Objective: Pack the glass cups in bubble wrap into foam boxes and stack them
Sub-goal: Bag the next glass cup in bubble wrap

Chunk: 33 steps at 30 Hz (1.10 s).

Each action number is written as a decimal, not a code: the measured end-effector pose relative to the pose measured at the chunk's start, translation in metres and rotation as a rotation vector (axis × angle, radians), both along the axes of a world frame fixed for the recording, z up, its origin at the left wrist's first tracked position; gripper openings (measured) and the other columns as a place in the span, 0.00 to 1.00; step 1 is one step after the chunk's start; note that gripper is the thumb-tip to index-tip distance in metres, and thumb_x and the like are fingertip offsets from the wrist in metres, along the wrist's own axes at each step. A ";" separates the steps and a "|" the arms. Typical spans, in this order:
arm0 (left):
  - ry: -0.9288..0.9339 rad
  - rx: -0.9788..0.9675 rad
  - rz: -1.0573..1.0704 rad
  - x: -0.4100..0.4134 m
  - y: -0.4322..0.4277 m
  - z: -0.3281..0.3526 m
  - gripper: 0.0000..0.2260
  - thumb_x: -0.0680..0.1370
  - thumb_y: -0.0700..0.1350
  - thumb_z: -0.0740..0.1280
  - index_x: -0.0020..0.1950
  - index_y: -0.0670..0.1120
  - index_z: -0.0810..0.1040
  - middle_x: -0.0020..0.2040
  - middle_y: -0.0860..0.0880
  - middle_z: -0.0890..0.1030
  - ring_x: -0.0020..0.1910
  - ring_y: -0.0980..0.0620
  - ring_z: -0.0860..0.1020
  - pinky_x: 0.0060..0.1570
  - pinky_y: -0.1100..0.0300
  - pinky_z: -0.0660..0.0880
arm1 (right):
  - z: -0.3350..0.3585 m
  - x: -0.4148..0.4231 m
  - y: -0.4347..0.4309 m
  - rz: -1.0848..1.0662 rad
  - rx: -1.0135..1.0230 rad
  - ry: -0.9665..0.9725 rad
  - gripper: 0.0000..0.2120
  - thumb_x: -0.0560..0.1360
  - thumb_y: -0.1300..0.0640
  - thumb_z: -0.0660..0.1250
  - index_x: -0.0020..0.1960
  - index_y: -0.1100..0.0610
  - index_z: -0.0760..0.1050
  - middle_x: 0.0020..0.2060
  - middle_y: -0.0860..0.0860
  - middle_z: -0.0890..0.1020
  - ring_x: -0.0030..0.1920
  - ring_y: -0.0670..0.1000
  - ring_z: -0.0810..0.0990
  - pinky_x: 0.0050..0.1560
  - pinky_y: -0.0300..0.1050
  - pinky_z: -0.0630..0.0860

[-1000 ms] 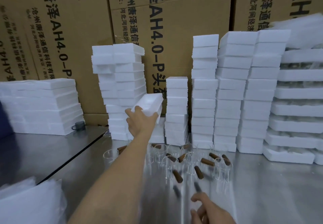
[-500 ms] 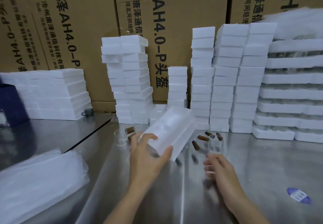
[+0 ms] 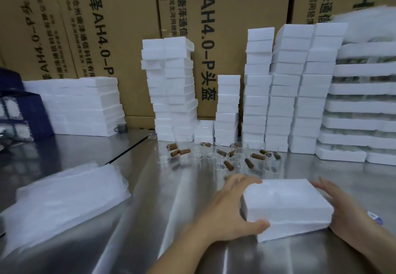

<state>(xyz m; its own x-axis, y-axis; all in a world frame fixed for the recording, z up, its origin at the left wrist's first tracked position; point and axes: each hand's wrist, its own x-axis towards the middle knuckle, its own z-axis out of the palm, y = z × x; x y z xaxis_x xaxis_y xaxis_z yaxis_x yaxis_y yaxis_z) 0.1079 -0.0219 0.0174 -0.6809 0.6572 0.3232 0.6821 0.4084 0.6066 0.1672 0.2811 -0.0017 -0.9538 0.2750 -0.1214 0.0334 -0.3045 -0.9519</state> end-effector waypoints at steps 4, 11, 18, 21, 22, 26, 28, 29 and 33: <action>-0.011 0.036 0.010 -0.005 0.000 -0.005 0.40 0.71 0.67 0.77 0.76 0.79 0.56 0.79 0.69 0.56 0.78 0.56 0.66 0.74 0.43 0.71 | -0.001 -0.002 -0.013 0.019 0.093 0.034 0.34 0.57 0.35 0.81 0.58 0.52 0.87 0.58 0.54 0.87 0.56 0.53 0.87 0.57 0.51 0.74; -0.106 0.135 0.019 -0.015 0.005 -0.012 0.43 0.71 0.66 0.78 0.76 0.82 0.53 0.82 0.66 0.58 0.80 0.53 0.66 0.72 0.40 0.75 | 0.007 0.003 -0.016 -0.086 0.222 0.052 0.31 0.61 0.34 0.77 0.60 0.48 0.85 0.57 0.52 0.88 0.55 0.54 0.87 0.62 0.57 0.78; -0.160 0.152 -0.005 -0.019 0.007 -0.016 0.46 0.69 0.67 0.79 0.76 0.82 0.52 0.81 0.64 0.61 0.78 0.54 0.67 0.74 0.41 0.73 | 0.001 0.003 -0.007 -0.026 0.264 0.029 0.33 0.60 0.27 0.77 0.59 0.44 0.86 0.57 0.49 0.88 0.57 0.53 0.86 0.72 0.56 0.71; -0.192 0.192 -0.035 -0.023 0.007 -0.017 0.47 0.69 0.65 0.81 0.77 0.81 0.54 0.79 0.64 0.64 0.76 0.59 0.69 0.72 0.45 0.77 | 0.006 -0.006 -0.010 -0.058 0.316 0.069 0.25 0.68 0.36 0.76 0.60 0.49 0.86 0.59 0.51 0.87 0.62 0.56 0.84 0.72 0.53 0.71; -0.205 0.202 -0.045 -0.023 0.007 -0.018 0.47 0.68 0.65 0.82 0.77 0.80 0.54 0.79 0.63 0.64 0.76 0.59 0.69 0.72 0.44 0.76 | 0.006 -0.006 -0.010 -0.050 0.336 0.092 0.21 0.75 0.44 0.74 0.62 0.55 0.85 0.62 0.57 0.85 0.65 0.59 0.82 0.70 0.53 0.72; -0.200 0.236 -0.036 -0.017 0.000 -0.003 0.48 0.66 0.74 0.79 0.77 0.82 0.51 0.83 0.66 0.55 0.81 0.55 0.63 0.78 0.41 0.67 | -0.001 -0.012 0.003 -0.032 0.411 0.092 0.19 0.84 0.63 0.66 0.72 0.69 0.72 0.71 0.67 0.75 0.73 0.68 0.72 0.74 0.56 0.64; -0.175 0.422 0.042 -0.016 -0.019 0.022 0.42 0.68 0.76 0.75 0.76 0.81 0.56 0.82 0.68 0.57 0.79 0.59 0.65 0.76 0.44 0.68 | 0.003 -0.021 0.001 -0.062 0.359 0.020 0.26 0.72 0.46 0.79 0.66 0.55 0.81 0.65 0.58 0.82 0.67 0.62 0.79 0.73 0.58 0.69; -0.132 0.518 0.125 -0.019 -0.034 0.034 0.38 0.69 0.76 0.74 0.75 0.79 0.61 0.80 0.67 0.62 0.76 0.63 0.68 0.75 0.46 0.69 | -0.002 -0.020 0.004 -0.060 0.352 0.029 0.32 0.60 0.39 0.84 0.60 0.50 0.84 0.59 0.54 0.86 0.61 0.58 0.84 0.71 0.58 0.72; 0.180 0.349 0.564 -0.043 -0.137 0.049 0.18 0.82 0.57 0.73 0.71 0.64 0.77 0.70 0.59 0.77 0.68 0.60 0.76 0.69 0.47 0.74 | -0.020 -0.026 0.027 0.008 0.331 0.034 0.38 0.49 0.33 0.85 0.55 0.48 0.86 0.53 0.54 0.88 0.52 0.57 0.88 0.58 0.57 0.77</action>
<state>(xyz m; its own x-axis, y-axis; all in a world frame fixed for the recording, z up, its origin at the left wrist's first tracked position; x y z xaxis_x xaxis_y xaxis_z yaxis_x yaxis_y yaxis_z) 0.0654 -0.1591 0.0660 -0.8043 0.0544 0.5918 0.5248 0.5322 0.6643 0.1409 0.3084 -0.0220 -0.9581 0.2864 0.0056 0.0008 0.0221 -0.9998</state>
